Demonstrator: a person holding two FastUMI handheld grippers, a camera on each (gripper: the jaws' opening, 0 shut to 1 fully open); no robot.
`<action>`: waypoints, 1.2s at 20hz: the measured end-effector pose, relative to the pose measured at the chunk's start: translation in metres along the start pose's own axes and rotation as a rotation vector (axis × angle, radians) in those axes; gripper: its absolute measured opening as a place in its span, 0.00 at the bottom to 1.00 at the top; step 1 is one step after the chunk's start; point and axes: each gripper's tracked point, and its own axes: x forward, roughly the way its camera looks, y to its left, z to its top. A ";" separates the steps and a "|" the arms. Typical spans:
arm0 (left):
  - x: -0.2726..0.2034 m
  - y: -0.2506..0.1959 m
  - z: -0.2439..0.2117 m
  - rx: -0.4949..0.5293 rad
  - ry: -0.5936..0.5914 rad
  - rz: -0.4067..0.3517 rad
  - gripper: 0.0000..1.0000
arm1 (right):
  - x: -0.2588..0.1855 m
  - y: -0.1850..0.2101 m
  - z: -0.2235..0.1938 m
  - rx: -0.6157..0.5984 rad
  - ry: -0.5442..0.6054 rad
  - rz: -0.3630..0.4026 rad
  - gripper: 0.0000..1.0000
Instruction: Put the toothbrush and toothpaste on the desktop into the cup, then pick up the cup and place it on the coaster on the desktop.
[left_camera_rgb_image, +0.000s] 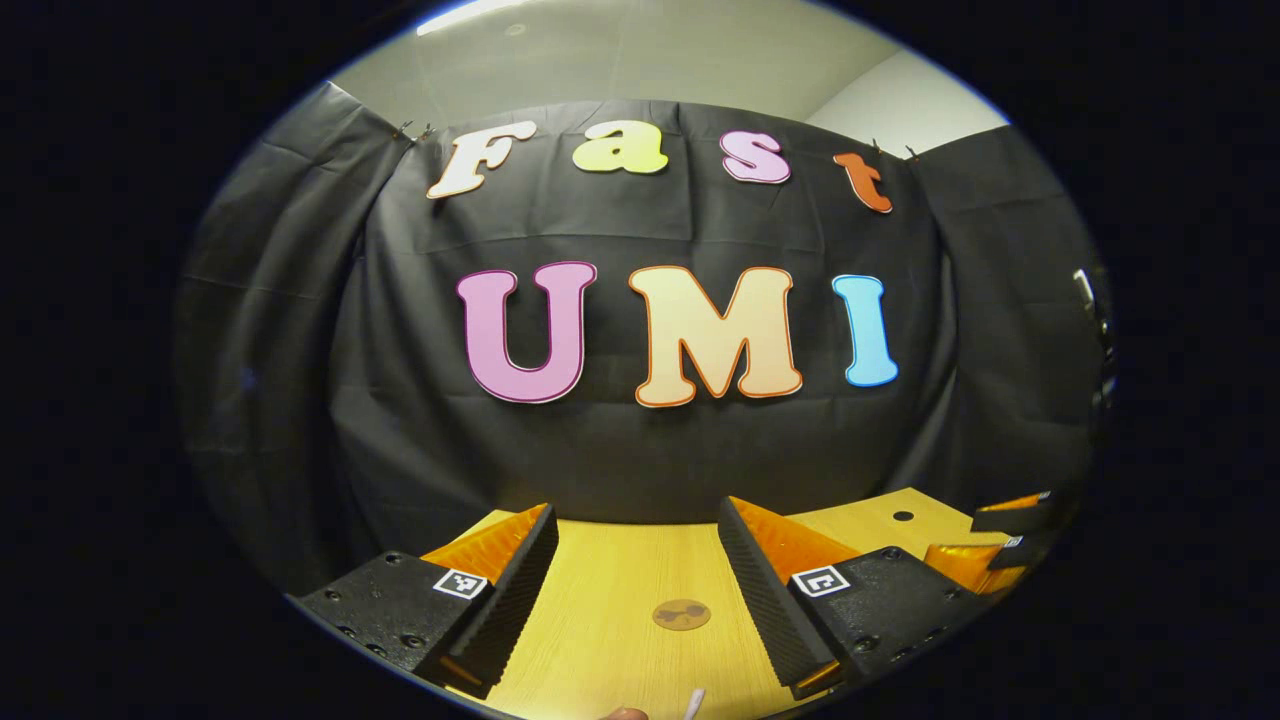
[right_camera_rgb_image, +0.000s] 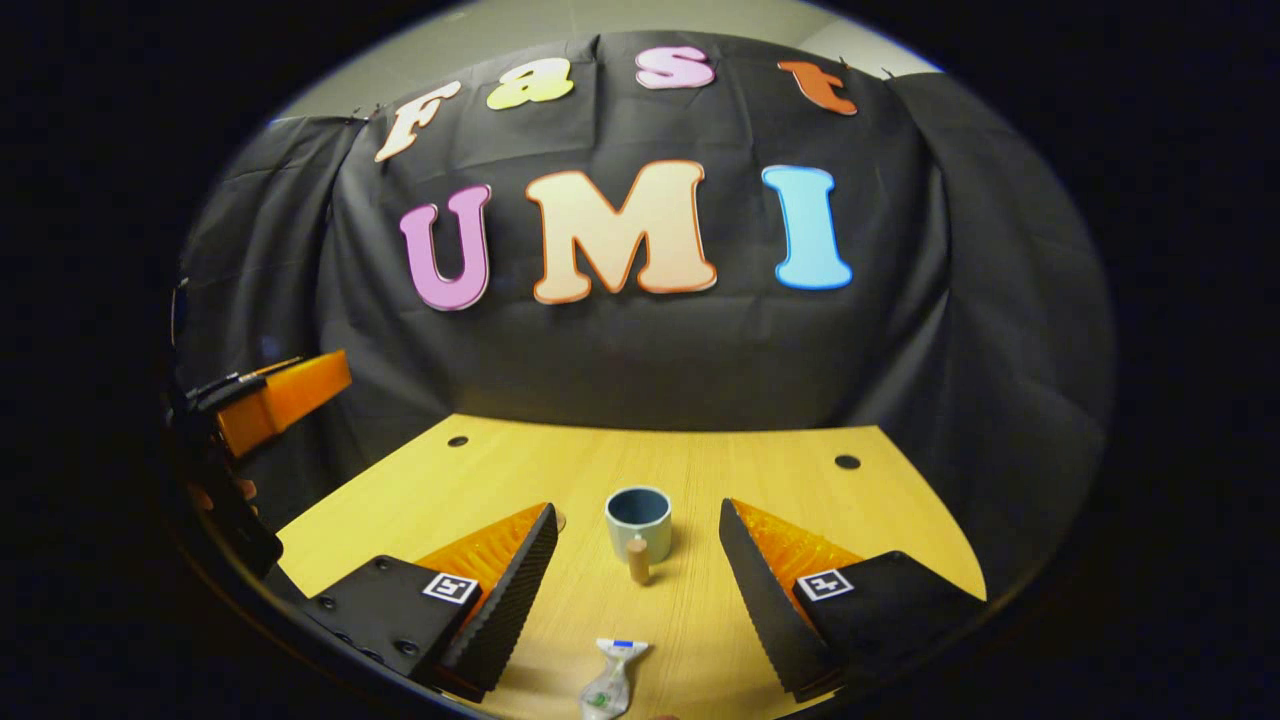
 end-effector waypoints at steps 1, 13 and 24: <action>-0.001 0.001 -0.001 0.000 0.000 0.001 0.94 | 0.002 0.001 -0.012 0.006 0.034 0.004 0.99; -0.005 0.024 -0.016 0.015 0.039 0.047 0.94 | 0.018 0.010 -0.149 0.012 0.469 0.046 0.99; -0.001 0.033 -0.039 0.017 0.107 0.068 0.94 | 0.029 0.003 -0.228 -0.014 0.764 0.041 0.91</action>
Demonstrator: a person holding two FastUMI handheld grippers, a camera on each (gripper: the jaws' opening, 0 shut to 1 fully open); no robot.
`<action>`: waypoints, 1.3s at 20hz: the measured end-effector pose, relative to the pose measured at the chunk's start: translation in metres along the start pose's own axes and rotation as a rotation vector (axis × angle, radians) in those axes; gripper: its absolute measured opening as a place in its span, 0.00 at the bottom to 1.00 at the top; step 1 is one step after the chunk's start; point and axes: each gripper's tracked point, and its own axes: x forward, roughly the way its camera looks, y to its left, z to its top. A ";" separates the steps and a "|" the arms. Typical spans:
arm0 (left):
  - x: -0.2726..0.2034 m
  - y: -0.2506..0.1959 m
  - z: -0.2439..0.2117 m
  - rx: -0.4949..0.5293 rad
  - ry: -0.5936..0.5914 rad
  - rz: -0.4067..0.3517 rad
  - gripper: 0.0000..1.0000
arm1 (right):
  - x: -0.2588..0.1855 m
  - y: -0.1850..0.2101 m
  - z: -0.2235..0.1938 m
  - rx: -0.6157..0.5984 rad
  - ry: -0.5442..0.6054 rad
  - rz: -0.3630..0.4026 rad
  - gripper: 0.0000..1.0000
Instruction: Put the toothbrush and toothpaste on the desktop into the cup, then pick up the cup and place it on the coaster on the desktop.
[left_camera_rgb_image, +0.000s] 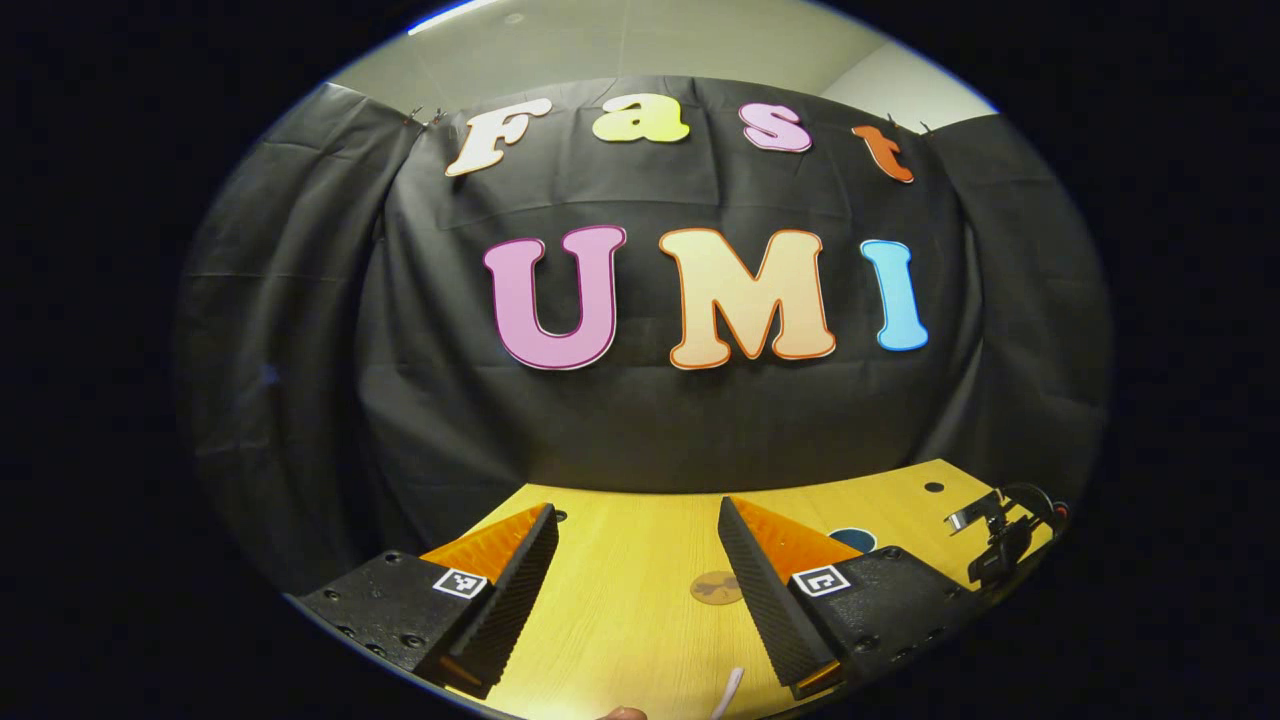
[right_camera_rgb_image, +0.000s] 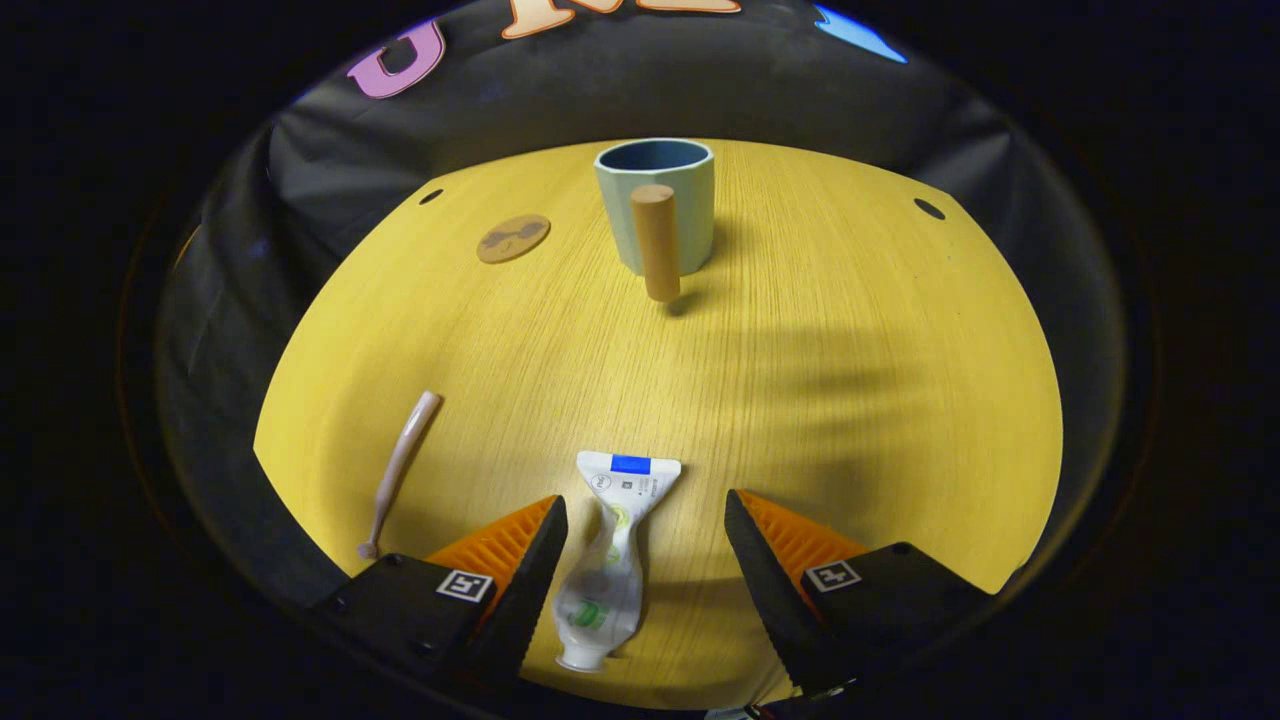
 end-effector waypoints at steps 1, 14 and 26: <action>0.000 0.000 -0.003 0.000 0.006 0.000 0.94 | 0.004 0.001 -0.002 -0.004 0.016 0.004 0.97; 0.011 -0.015 -0.025 0.001 0.069 -0.022 0.95 | 0.009 -0.007 -0.006 -0.182 0.110 -0.012 0.15; 0.005 -0.078 -0.152 -0.042 0.487 -0.237 0.95 | 0.008 -0.006 -0.004 -0.190 0.084 0.010 0.14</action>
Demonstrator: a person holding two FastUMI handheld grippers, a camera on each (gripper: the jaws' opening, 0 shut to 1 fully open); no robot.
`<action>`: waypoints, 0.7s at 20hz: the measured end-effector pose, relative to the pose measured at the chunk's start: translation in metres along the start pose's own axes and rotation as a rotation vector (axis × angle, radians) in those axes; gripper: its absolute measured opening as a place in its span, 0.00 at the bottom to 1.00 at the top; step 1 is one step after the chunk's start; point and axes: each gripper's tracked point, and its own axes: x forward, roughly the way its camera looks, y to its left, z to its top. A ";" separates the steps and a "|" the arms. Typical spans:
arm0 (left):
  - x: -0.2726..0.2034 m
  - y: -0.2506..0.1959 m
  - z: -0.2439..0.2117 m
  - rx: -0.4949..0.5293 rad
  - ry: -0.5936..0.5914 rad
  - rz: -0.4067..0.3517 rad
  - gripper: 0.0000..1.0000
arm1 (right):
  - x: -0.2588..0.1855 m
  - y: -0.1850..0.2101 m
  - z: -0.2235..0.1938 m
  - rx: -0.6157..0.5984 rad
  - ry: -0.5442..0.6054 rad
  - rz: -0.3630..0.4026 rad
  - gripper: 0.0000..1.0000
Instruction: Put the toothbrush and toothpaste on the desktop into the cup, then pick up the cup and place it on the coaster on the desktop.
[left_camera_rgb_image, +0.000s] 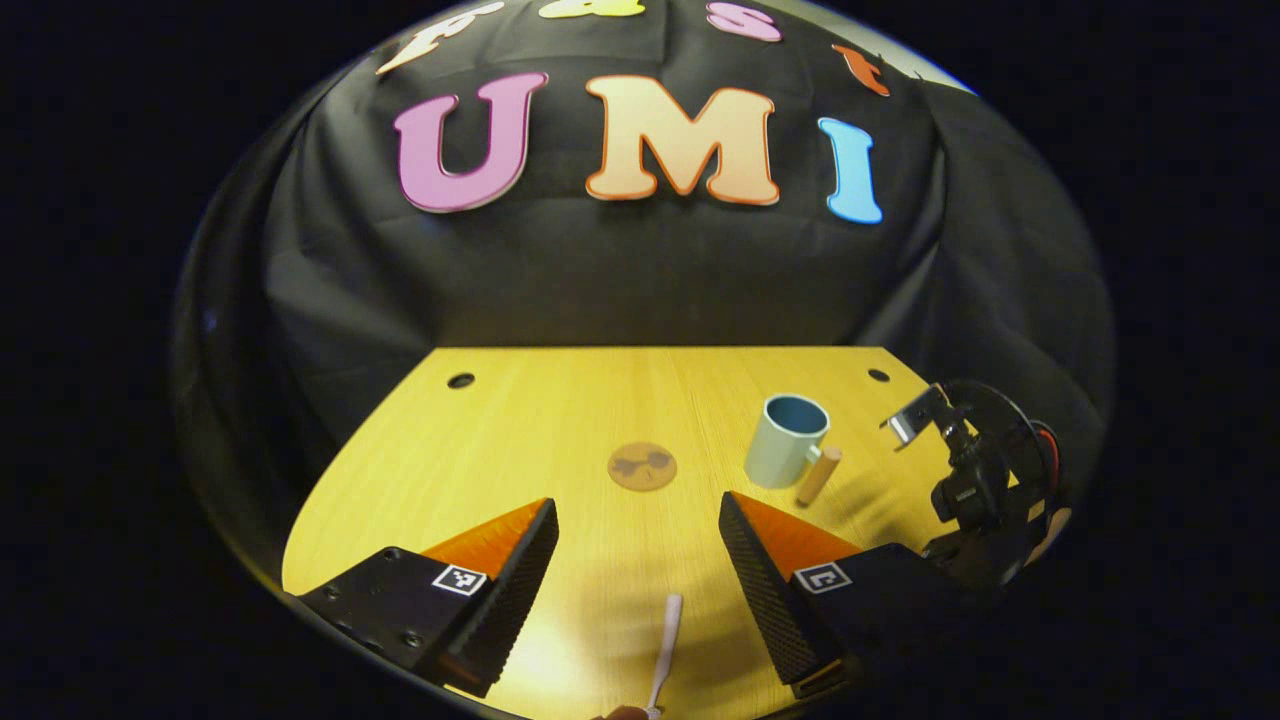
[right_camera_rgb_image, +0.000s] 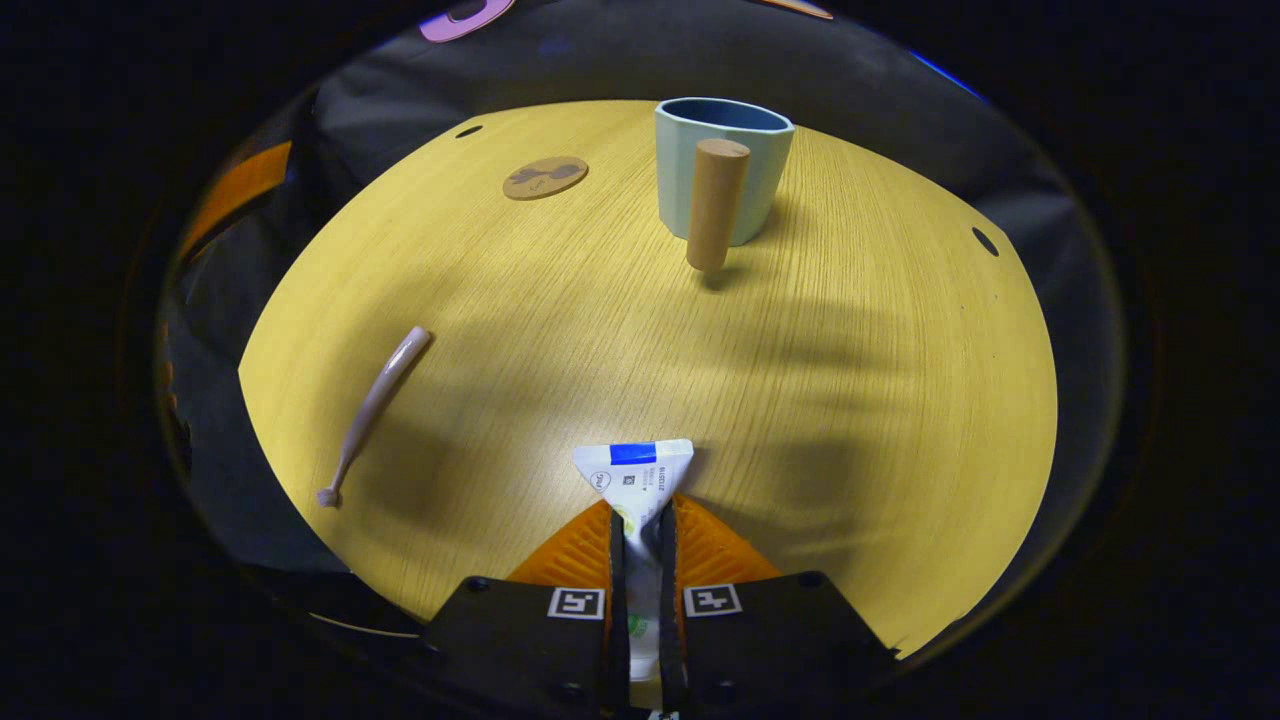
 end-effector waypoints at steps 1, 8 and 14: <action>0.002 -0.002 -0.014 -0.011 0.049 -0.012 0.95 | 0.000 0.000 -0.001 0.001 -0.003 0.001 0.14; 0.018 -0.005 -0.089 0.021 0.316 -0.029 0.96 | 0.000 0.000 0.000 0.009 -0.017 0.008 0.14; 0.021 -0.004 -0.134 0.033 0.505 -0.024 0.96 | 0.000 0.000 -0.001 0.034 -0.023 0.030 0.15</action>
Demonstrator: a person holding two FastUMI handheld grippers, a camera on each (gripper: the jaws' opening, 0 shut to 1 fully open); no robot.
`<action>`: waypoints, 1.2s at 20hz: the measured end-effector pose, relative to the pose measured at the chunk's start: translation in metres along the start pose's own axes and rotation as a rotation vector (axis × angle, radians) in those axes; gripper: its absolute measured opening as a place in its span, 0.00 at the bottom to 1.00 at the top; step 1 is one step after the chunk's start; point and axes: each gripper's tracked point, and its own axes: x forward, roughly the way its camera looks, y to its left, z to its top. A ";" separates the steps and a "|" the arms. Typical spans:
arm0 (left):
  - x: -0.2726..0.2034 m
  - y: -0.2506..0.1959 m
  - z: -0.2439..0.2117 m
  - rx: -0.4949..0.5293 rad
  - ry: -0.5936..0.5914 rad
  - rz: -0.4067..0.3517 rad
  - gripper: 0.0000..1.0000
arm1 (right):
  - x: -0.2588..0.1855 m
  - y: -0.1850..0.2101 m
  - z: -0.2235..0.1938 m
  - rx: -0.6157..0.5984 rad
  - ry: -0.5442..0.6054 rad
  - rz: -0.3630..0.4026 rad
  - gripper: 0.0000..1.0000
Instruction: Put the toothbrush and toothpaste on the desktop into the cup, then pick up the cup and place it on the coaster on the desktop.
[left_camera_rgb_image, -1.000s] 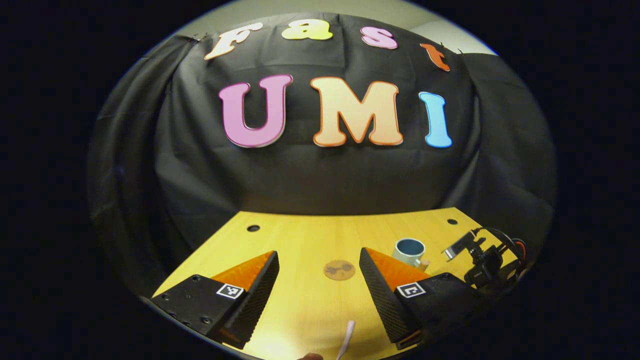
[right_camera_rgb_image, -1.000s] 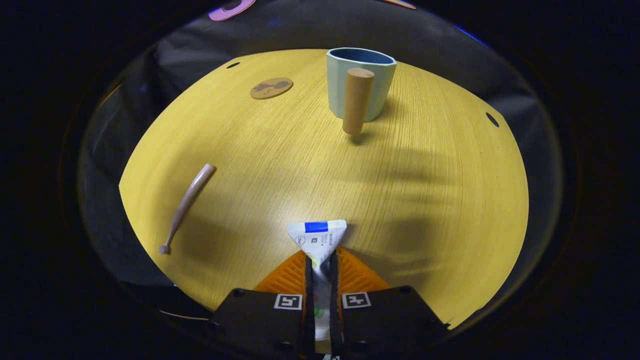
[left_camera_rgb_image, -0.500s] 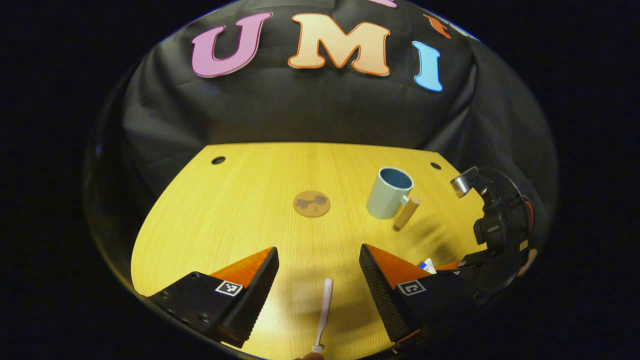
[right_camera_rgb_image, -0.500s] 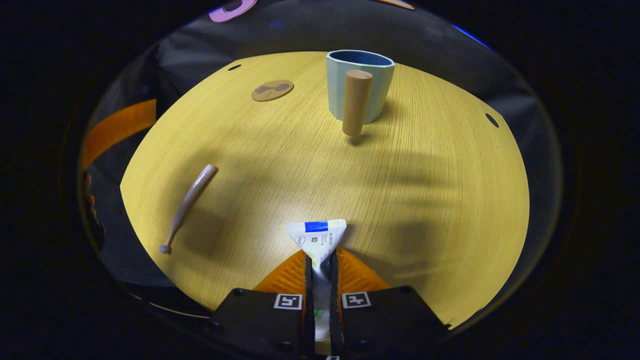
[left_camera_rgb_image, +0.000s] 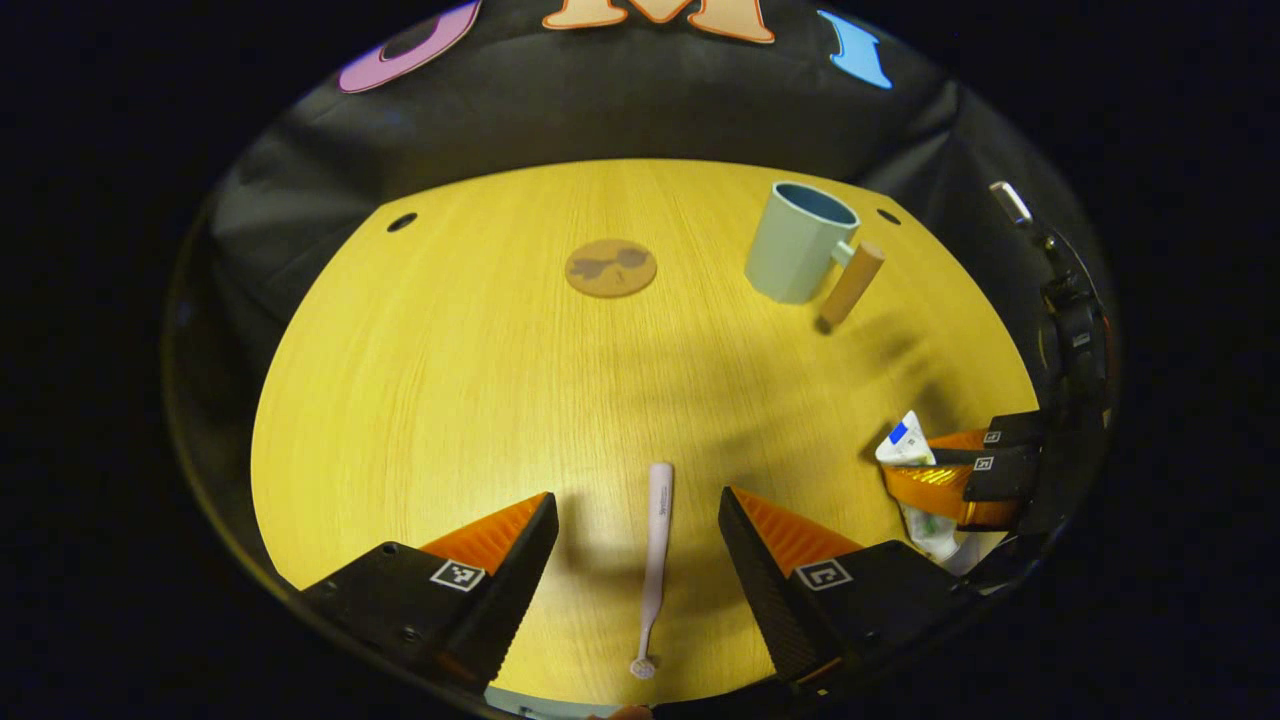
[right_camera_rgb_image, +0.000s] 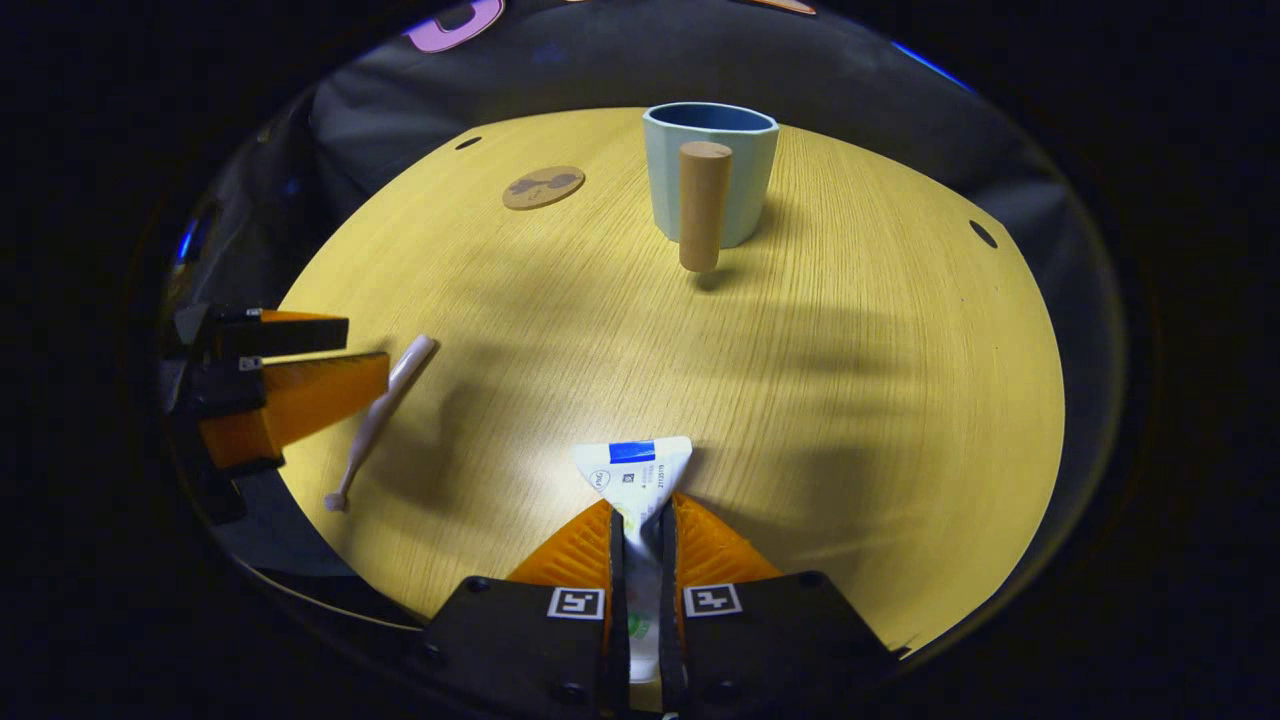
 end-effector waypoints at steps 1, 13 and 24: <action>0.004 0.000 -0.005 0.004 0.026 0.004 0.96 | 0.000 0.000 0.000 0.004 -0.001 0.004 0.15; 0.023 0.002 -0.016 0.056 0.221 0.026 0.94 | 0.001 0.000 0.000 0.014 0.003 0.019 0.14; 0.026 -0.020 -0.013 0.141 0.325 -0.013 0.25 | 0.001 0.001 0.001 -0.004 0.004 0.010 0.15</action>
